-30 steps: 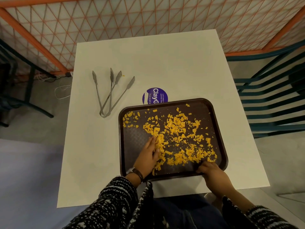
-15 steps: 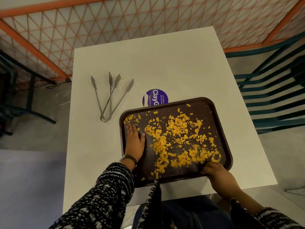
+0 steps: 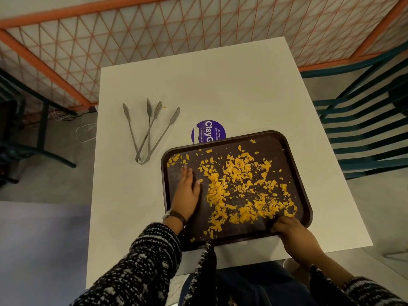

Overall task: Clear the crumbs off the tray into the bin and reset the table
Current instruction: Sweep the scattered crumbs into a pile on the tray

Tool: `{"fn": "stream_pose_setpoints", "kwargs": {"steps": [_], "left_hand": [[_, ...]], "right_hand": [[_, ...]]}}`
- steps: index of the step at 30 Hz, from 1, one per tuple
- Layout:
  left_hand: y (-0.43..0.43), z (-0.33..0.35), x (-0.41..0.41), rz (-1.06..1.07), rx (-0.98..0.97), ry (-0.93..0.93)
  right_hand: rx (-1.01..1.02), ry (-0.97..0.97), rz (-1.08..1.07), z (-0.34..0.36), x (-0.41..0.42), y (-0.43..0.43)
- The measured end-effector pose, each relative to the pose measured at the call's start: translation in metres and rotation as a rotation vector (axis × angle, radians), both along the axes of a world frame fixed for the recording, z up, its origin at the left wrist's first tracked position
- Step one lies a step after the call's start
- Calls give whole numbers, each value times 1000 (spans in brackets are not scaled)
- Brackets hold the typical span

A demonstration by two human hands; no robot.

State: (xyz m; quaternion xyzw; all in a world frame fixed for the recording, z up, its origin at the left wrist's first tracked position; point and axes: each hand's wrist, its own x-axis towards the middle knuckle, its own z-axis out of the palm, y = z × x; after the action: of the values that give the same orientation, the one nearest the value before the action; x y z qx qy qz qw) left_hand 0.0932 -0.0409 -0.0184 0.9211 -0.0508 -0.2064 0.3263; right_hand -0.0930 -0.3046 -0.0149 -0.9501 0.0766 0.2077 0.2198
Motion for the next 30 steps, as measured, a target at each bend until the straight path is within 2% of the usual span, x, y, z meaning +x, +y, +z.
{"fn": "stream_pose_setpoints", "kwargs": {"steps": [4, 12, 21, 24, 30], "left_hand": [[16, -4, 34, 146, 80, -2], [9, -8, 39, 132, 79, 18], [-18, -9, -21, -176, -103, 62], [-16, -6, -11, -107, -106, 9], [6, -10, 39, 18, 33, -75]], "right_hand": [[-7, -24, -4, -2, -1, -1], [-12, -24, -6, -4, -2, -2], [-34, -20, 20, 1, -1, 0], [-36, -9, 20, 1, -1, 0], [1, 3, -12, 0, -3, -2]]}}
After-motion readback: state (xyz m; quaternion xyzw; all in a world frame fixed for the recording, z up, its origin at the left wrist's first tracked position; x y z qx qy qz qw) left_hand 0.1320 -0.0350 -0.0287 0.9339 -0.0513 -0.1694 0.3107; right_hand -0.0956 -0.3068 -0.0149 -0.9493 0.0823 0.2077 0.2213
